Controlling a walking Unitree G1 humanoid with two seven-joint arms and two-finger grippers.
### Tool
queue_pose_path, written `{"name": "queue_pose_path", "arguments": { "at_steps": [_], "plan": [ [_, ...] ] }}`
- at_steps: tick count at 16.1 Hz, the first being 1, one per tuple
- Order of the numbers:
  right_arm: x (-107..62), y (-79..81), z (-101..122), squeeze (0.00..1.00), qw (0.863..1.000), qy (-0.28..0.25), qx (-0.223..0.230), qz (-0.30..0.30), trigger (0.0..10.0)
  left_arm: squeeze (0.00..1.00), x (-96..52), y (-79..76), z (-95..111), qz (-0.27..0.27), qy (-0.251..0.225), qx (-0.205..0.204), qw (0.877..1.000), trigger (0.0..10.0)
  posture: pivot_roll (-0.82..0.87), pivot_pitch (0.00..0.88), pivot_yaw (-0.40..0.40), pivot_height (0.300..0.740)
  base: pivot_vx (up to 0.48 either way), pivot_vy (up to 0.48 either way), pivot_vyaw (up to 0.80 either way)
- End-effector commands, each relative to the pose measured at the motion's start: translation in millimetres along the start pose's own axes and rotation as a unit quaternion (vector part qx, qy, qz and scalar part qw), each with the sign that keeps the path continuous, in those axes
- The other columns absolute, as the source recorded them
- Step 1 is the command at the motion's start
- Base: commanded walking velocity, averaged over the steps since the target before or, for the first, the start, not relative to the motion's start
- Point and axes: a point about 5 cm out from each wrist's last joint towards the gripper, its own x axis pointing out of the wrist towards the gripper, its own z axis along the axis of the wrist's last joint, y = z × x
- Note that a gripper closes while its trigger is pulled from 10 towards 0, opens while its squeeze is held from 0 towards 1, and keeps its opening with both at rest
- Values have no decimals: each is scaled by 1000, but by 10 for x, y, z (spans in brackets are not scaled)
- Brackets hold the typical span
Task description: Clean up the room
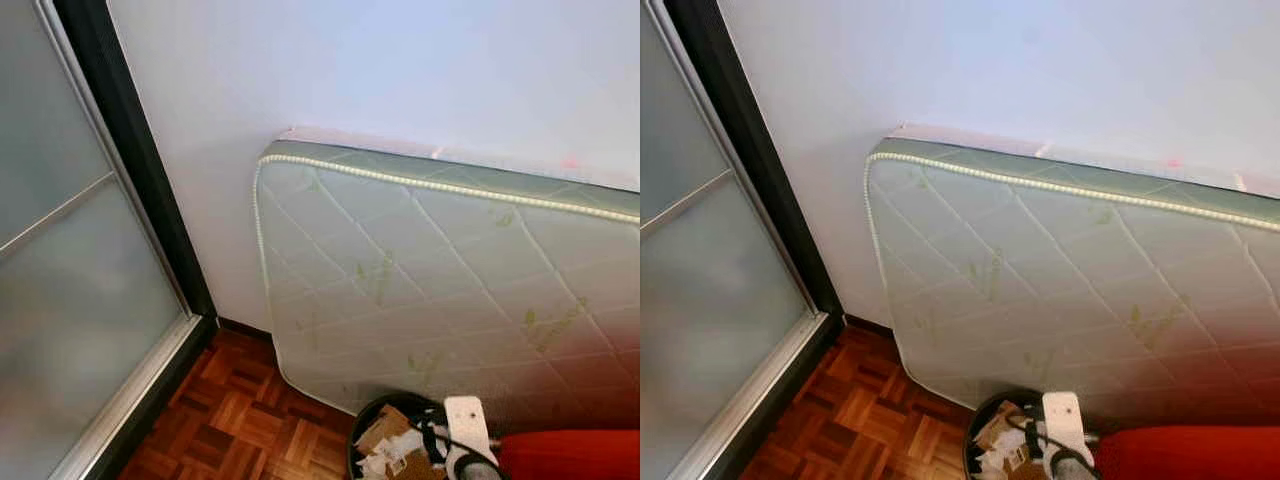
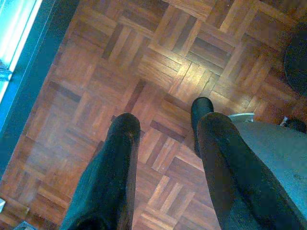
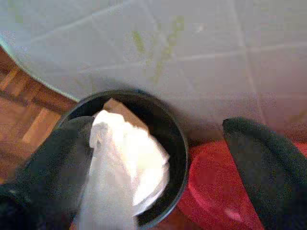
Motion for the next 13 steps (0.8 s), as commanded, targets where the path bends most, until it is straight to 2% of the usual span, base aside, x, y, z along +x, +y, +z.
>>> {"name": "queue_pose_path", "arguments": {
  "at_steps": [1,3,4,5,6,7,8,9,10,11,12,13],
  "plan": [
    [-19,28,-72,0,999,22,48,1,10000,0,-23,23,-82,1,15,8,1000,10000,32,133,-1,740,0,0,0],
    [-23,54,-125,0,991,51,122,8,10000,0,-22,21,-80,1,14,8,1000,10000,34,125,0,740,0,0,0],
    [-19,47,-115,0,993,49,103,6,10000,0,-22,21,-80,1,14,8,1000,10000,34,125,0,740,0,0,0],
    [-14,31,-84,0,998,34,58,-1,10000,0,-22,21,-80,1,14,8,1000,10000,34,125,0,740,0,0,0],
    [-11,36,-48,0,1000,17,-11,-2,10000,0,-22,21,-78,1,14,8,1000,10000,35,128,-1,740,0,0,0],
    [-13,32,-93,0,994,44,99,-16,10000,0,-21,21,-77,2,14,7,1000,10000,36,132,-1,740,0,0,0],
    [-7,-4,-131,0,969,72,234,-37,10000,0,-21,22,-75,2,14,7,1000,10000,39,137,0,740,0,0,0],
    [8,-49,-57,0,989,42,133,-38,10000,0,-20,24,-73,3,14,7,1000,10000,38,138,1,740,0,0,0],
    [19,42,65,0,1000,-7,-16,-1,10000,0,-20,25,-73,3,14,7,1000,10000,36,140,1,740,0,0,0],
    [17,76,47,0,999,5,51,10,10000,0,-20,25,-73,3,14,7,1000,10000,36,140,1,740,0,0,0],
    [16,71,-18,0,988,41,148,0,10000,0,-20,25,-71,3,14,7,1000,10000,35,143,0,740,0,0,0],
    [15,9,-65,0,972,63,224,-35,10000,0,-20,25,-71,3,13,7,1000,10000,35,143,0,740,0,0,0]
  ]
}}
